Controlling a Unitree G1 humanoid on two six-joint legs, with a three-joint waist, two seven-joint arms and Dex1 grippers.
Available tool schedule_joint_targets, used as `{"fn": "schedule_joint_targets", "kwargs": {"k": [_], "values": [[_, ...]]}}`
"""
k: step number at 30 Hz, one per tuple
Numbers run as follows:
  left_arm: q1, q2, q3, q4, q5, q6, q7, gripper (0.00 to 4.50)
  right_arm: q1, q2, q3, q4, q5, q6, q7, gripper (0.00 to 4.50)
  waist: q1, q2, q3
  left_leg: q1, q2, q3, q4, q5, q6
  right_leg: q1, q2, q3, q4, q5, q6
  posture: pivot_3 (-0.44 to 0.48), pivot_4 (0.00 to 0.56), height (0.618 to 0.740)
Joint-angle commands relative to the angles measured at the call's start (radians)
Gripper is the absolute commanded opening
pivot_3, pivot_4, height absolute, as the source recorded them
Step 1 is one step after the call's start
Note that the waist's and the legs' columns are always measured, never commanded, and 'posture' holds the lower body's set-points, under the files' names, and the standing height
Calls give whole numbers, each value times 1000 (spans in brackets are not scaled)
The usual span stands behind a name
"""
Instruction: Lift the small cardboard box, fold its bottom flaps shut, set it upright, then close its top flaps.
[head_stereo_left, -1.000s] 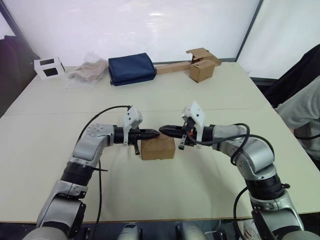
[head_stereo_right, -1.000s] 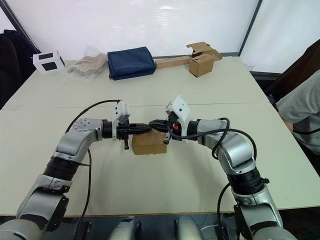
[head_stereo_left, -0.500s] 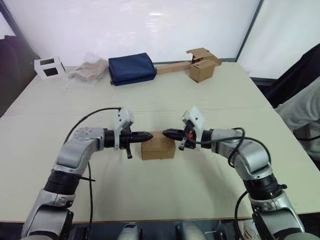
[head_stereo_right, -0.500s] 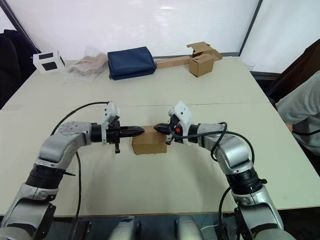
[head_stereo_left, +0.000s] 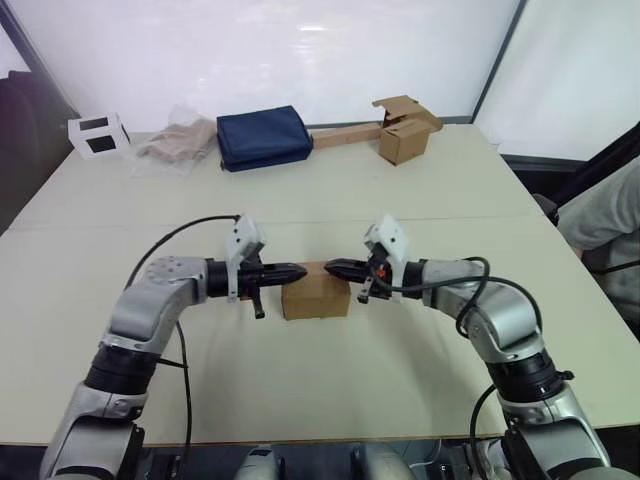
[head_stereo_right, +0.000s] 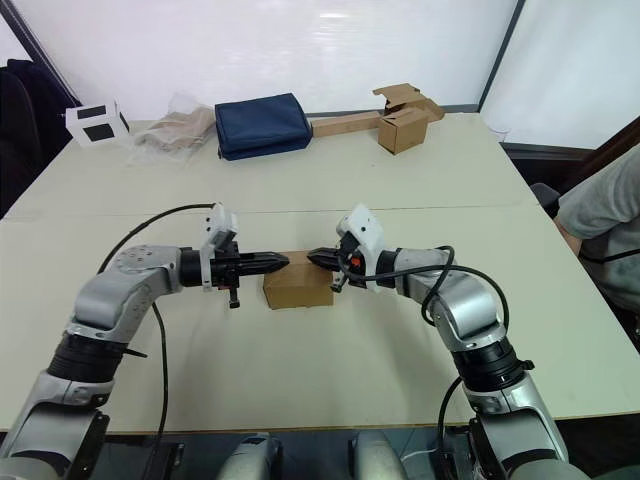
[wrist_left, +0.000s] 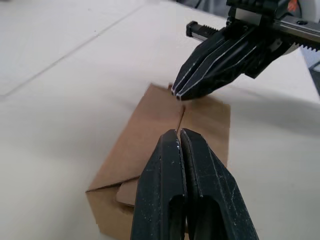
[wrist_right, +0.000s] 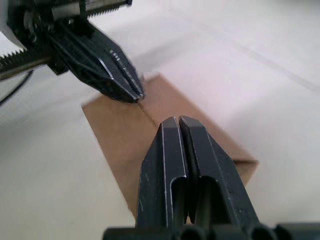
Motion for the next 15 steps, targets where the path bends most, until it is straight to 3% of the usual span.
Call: {"fn": "schedule_joint_targets", "kwargs": {"k": [1, 10, 15], "values": [[28, 87, 82, -128, -74, 43, -32, 68, 5, -65, -105, -147, 97, 63, 15, 0, 0, 0, 0, 0, 0, 0, 0, 0, 0, 0, 0, 0, 0, 0, 0, 0, 150, 740], [164, 207, 263, -268, -227, 143, 1, 68, 129, -278, -283, -307, 239, 151, 57, 0, 2, 0, 0, 0, 0, 0, -1, 0, 0, 1, 0, 0, -1, 0, 0, 0, 150, 740], [338, 328, 427, -289, -264, 172, -27, 68, 246, -421, -404, -357, 312, 182, 115, 0, 1, 0, 0, 0, 1, 1, -2, -1, 2, 0, 0, 1, -3, 0, 0, 0, 150, 740]]}}
